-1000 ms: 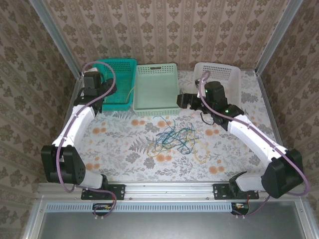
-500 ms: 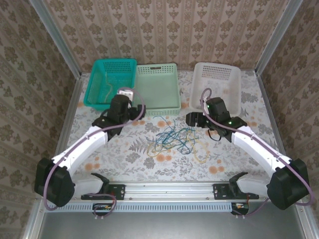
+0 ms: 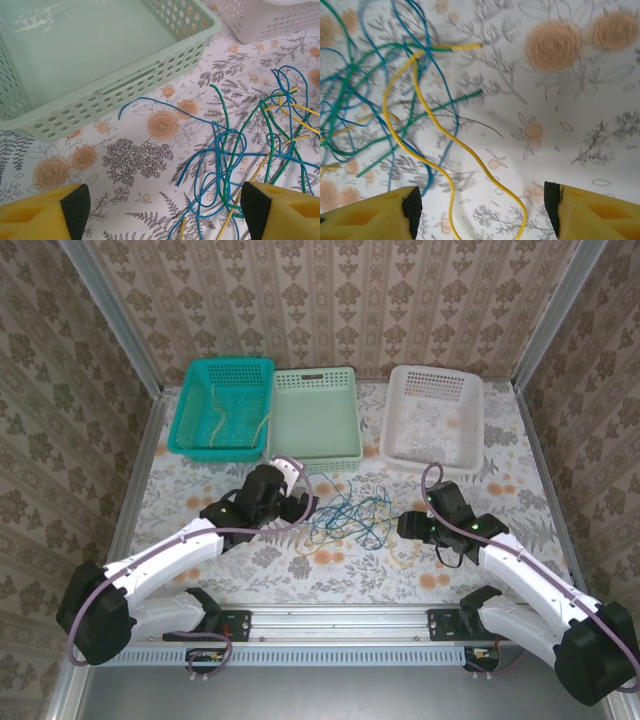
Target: Untangle the cables
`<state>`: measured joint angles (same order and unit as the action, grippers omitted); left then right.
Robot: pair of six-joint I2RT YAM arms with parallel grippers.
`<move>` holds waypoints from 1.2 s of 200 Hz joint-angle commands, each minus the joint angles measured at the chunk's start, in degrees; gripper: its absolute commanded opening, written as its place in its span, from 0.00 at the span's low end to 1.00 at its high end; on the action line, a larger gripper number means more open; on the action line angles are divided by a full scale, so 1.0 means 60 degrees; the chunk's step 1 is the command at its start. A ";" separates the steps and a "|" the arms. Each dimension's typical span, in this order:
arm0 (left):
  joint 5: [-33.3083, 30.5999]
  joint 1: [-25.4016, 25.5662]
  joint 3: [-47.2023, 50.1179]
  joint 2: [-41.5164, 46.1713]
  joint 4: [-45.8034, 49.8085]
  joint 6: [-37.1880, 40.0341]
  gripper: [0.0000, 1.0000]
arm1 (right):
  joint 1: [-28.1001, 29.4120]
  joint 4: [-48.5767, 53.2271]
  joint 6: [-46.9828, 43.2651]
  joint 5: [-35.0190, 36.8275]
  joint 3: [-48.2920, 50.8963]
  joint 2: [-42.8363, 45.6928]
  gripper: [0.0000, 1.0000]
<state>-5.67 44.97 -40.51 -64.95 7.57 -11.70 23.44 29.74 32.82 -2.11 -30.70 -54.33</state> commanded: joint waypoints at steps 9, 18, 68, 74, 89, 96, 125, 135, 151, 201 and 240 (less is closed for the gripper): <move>0.0179 0.0075 -0.0010 0.0263 -0.0440 -0.0319 0.82 | 0.0191 -0.0122 -0.0247 0.0016 0.0046 -0.0427 0.72; 0.0120 0.0078 -0.0038 0.0272 -0.0373 -0.0320 0.82 | 0.0195 -0.0129 -0.0415 0.0147 -0.0022 -0.0661 0.73; -0.0149 0.0107 0.0243 0.0561 -0.0501 -0.0605 0.82 | 0.0264 -0.0546 -0.0712 -0.0117 -0.0141 -0.2128 0.69; -0.0180 0.0105 0.0270 0.0616 -0.0501 -0.0613 0.82 | 0.0293 -0.0554 -0.0736 -0.0083 -0.0177 -0.2291 0.66; -0.0240 0.0107 0.0292 0.0691 -0.0429 -0.0587 0.82 | 0.0311 -0.0531 -0.0691 0.0139 -0.0230 -0.2426 0.47; -0.0274 0.0104 0.0314 0.0730 -0.0400 -0.0562 0.83 | 0.0316 -0.0555 -0.0658 0.0192 -0.0223 -0.2335 0.35; -0.0412 0.0103 0.0350 0.0772 -0.0325 -0.0572 0.83 | 0.0378 -0.0410 -0.0799 0.0098 -0.0321 -0.1135 0.03; -0.0403 0.0107 0.0394 0.0753 -0.0372 -0.0583 0.83 | 0.0411 -0.0263 -0.0902 -0.0038 -0.0436 -0.0520 0.00; -0.0410 0.0107 0.0439 0.0683 -0.0456 -0.0622 0.83 | 0.0414 -0.0042 -0.0985 -0.0461 -0.0695 0.0381 0.00; -0.0411 0.0105 0.0395 0.0511 -0.0486 -0.0715 0.83 | 0.0415 0.0227 -0.0819 -0.3118 -0.1983 0.0811 0.00; -0.0737 0.0107 0.0365 0.1051 -0.0192 -0.0583 0.83 | 0.0414 -0.0584 -0.0620 -0.3826 -0.2777 0.1057 0.00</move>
<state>-7.81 45.04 -38.59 -61.63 5.65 -15.00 25.56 28.84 28.27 -19.55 -43.07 -49.47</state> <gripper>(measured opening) 0.831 0.060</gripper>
